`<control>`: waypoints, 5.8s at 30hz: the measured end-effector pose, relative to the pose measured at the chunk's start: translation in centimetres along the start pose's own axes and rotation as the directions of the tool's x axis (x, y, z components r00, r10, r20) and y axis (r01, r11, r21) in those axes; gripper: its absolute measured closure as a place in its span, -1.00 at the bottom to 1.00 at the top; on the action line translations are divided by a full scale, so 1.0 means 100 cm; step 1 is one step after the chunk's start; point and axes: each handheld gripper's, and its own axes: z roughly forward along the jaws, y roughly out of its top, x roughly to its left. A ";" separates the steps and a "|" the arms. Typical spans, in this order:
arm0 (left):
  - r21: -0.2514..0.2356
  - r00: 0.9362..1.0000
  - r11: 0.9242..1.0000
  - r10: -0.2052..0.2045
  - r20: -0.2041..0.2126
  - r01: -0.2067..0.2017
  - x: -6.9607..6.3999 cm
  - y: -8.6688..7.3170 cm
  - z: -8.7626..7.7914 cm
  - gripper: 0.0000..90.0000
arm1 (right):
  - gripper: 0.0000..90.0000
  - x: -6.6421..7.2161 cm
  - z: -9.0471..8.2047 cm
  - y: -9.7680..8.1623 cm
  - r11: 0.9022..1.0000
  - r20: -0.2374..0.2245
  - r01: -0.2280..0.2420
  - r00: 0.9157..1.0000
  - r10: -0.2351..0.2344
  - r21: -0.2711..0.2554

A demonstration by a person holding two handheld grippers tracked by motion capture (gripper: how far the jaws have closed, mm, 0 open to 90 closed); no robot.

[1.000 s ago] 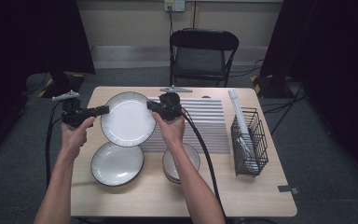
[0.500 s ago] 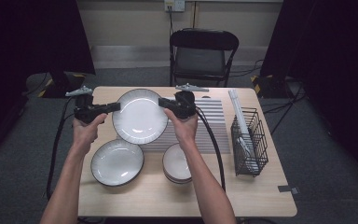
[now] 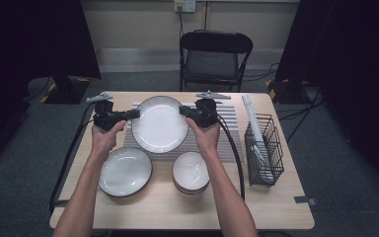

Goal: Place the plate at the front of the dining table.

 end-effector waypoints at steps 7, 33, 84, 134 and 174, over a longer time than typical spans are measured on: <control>0.022 1.000 1.000 0.000 0.008 0.000 0.004 -0.004 0.014 0.92 | 0.92 -0.013 0.000 -0.007 1.000 0.004 -0.005 1.000 0.005 0.024; 0.077 0.999 0.996 -0.036 0.030 0.033 0.011 -0.031 0.051 0.92 | 0.92 -0.040 0.003 -0.034 0.998 0.019 -0.026 1.000 0.025 0.054; 0.088 1.000 0.996 0.002 0.006 -0.002 0.023 -0.071 0.018 0.66 | 0.89 -0.073 0.034 -0.067 0.989 0.075 -0.130 0.989 0.125 0.073; 0.072 0.998 0.997 0.029 -0.064 -0.024 0.025 -0.077 -0.017 0.41 | 0.80 -0.100 0.047 -0.079 0.986 0.327 -0.092 0.944 0.040 0.142; 0.135 0.898 0.988 -0.005 -0.439 0.072 0.081 -0.127 -0.095 -0.28 | 0.10 -0.067 -0.025 -0.067 0.994 0.180 -0.022 0.984 0.003 0.105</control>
